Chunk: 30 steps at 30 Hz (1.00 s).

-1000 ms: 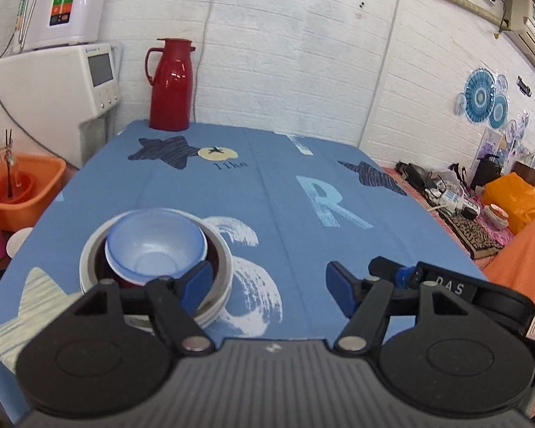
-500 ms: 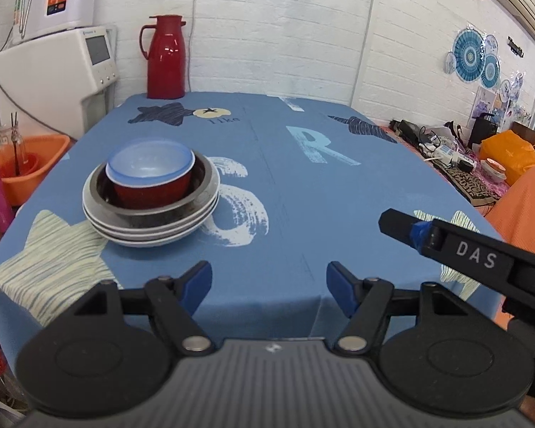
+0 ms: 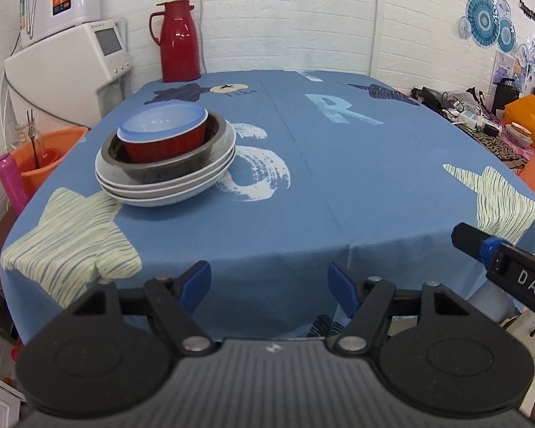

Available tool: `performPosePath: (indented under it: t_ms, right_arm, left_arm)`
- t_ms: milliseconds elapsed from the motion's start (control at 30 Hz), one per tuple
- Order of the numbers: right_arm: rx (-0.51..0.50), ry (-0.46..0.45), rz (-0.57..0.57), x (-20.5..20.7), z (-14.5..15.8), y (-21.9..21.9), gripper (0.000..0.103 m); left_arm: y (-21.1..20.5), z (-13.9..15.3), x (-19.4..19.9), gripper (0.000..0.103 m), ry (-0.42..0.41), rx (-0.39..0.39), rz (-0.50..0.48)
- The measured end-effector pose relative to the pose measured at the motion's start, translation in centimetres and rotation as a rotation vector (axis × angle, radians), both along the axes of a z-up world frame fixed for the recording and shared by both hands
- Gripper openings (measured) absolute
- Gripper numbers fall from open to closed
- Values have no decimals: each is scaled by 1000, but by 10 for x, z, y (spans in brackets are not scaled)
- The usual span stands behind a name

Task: Organize plates and bowls

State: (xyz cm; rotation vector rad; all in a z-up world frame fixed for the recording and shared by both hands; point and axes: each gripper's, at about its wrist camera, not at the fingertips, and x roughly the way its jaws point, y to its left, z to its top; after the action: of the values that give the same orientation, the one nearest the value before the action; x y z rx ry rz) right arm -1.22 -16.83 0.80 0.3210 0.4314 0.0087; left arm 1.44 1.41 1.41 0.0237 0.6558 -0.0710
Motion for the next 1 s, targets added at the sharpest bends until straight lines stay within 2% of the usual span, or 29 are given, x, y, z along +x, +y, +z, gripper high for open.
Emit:
performPosePath:
  t_ms: [167, 367, 567, 700, 800, 1000]
  right_arm:
    - [16, 25, -7, -1, -9, -4, 22]
    - [-7, 12, 28, -8, -8, 5, 23]
    - [-30, 57, 25, -8, -13, 9, 25]
    - [-31, 80, 25, -7, -15, 11, 26]
    - [-22, 76, 33, -9, -16, 12, 26]
    - [-22, 81, 44, -8, -16, 15, 27]
  left_arm:
    - [-4, 2, -6, 73, -46, 26, 17]
    - [-9, 4, -12, 74, -64, 66, 15]
    - [-5, 5, -15, 74, -68, 63, 40]
    - [-7, 5, -17, 74, -53, 51, 18]
    - [-11, 5, -21, 74, -74, 79, 14]
    - [-9, 6, -22, 74, -86, 77, 17]
